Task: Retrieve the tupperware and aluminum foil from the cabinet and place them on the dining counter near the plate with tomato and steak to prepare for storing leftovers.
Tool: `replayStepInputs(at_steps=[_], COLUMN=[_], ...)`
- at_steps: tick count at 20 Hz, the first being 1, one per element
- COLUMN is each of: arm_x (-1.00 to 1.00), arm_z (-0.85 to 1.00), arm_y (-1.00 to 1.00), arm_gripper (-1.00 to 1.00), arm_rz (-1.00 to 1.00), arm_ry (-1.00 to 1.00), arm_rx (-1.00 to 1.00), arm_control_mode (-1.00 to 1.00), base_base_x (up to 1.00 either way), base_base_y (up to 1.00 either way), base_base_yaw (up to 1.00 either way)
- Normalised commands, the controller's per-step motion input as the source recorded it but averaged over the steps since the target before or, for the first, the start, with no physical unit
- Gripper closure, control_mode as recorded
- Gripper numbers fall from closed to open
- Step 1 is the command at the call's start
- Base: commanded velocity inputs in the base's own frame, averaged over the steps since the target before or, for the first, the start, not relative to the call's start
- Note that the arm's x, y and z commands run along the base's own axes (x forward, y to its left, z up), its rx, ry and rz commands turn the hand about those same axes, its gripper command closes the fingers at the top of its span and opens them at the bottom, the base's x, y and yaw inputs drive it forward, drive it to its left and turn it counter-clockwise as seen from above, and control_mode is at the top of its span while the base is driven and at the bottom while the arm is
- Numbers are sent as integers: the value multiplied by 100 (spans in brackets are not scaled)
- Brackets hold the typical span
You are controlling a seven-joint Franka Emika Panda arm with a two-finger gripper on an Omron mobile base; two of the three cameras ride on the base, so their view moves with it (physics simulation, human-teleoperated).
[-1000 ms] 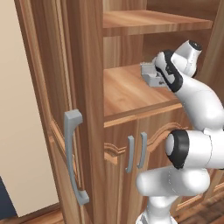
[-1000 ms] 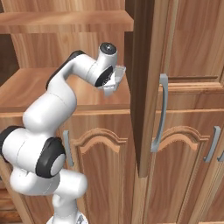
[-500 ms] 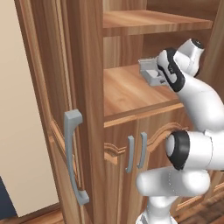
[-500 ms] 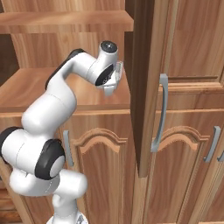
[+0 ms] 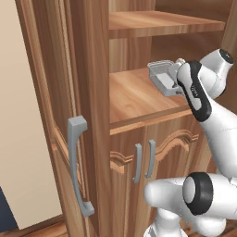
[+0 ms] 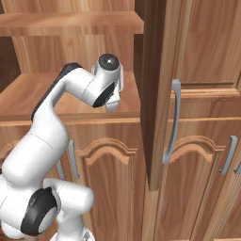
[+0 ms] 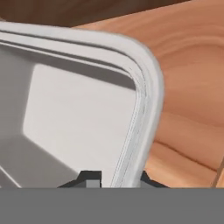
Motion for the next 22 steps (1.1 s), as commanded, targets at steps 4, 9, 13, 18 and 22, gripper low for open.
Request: replayStepInputs(at_steps=[4,9,13,18,22], arm_x=[-100,-87,-18,0,-10], arm_z=[41,43,15,0,0], arm_y=[38,23,0,0,0], arm_gripper=[100,100,100,100,100], arm_rz=[19,9,0,0,0], arm_ry=[5,1,0,0,0], arm_rx=[-15,-14,-2,0,-1], arm_control_mode=[-100,-100,-100,-100,100], base_base_x=[0,0,0,0,-18], base_base_y=[0,0,0,0,6], base_base_yaw=[0,0,0,0,0])
